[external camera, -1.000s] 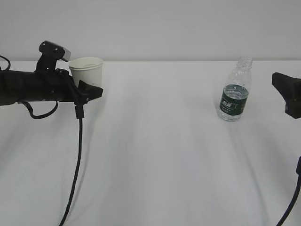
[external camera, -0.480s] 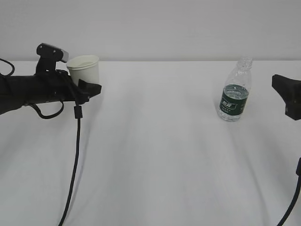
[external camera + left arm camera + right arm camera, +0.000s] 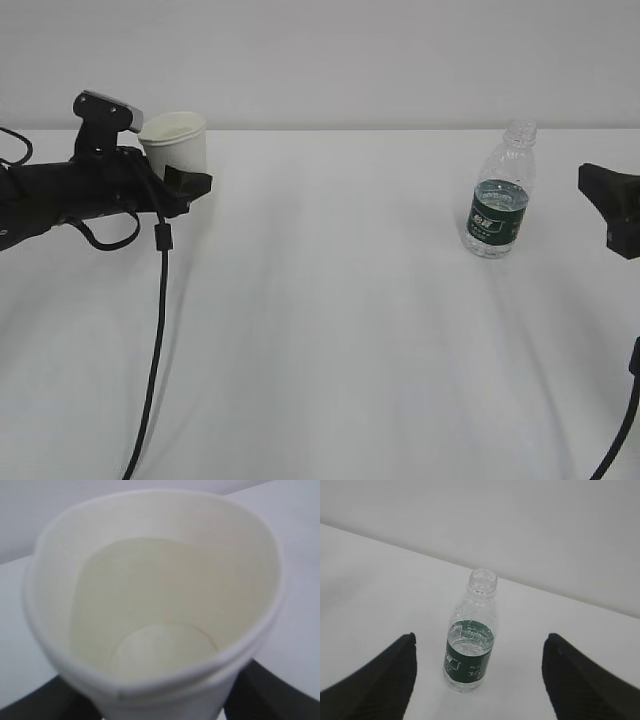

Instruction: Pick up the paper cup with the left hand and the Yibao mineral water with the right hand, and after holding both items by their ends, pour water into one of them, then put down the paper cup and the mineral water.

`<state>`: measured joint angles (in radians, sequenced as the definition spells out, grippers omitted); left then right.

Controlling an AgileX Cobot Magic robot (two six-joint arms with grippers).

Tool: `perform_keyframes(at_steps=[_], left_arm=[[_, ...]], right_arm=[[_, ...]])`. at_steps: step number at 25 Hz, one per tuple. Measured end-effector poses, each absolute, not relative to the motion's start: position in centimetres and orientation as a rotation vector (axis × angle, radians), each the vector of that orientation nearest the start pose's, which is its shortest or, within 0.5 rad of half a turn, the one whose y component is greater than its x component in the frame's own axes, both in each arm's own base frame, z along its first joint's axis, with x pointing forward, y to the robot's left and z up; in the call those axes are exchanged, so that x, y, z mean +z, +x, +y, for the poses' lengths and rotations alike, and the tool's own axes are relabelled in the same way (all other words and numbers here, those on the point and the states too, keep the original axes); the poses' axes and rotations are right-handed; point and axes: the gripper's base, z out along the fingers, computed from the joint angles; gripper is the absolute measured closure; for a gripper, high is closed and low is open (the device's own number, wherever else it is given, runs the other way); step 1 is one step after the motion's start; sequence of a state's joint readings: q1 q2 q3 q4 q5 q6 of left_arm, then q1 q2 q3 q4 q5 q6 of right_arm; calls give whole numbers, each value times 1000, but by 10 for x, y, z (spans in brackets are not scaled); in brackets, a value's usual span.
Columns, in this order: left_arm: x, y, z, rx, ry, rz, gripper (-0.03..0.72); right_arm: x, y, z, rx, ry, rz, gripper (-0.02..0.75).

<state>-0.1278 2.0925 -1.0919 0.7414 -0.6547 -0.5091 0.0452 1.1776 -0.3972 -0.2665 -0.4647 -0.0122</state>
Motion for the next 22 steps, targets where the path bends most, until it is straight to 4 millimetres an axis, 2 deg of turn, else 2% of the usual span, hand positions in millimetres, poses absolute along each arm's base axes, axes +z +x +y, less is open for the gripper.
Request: perform_keyframes(at_steps=[11, 22], left_arm=[[135, 418, -86, -382, 498, 1794, 244], [114, 419, -88, -420, 490, 1747, 244]], right_arm=[[233, 221, 21, -41, -351, 1787, 146], [232, 221, 20, -41, -351, 1790, 146]])
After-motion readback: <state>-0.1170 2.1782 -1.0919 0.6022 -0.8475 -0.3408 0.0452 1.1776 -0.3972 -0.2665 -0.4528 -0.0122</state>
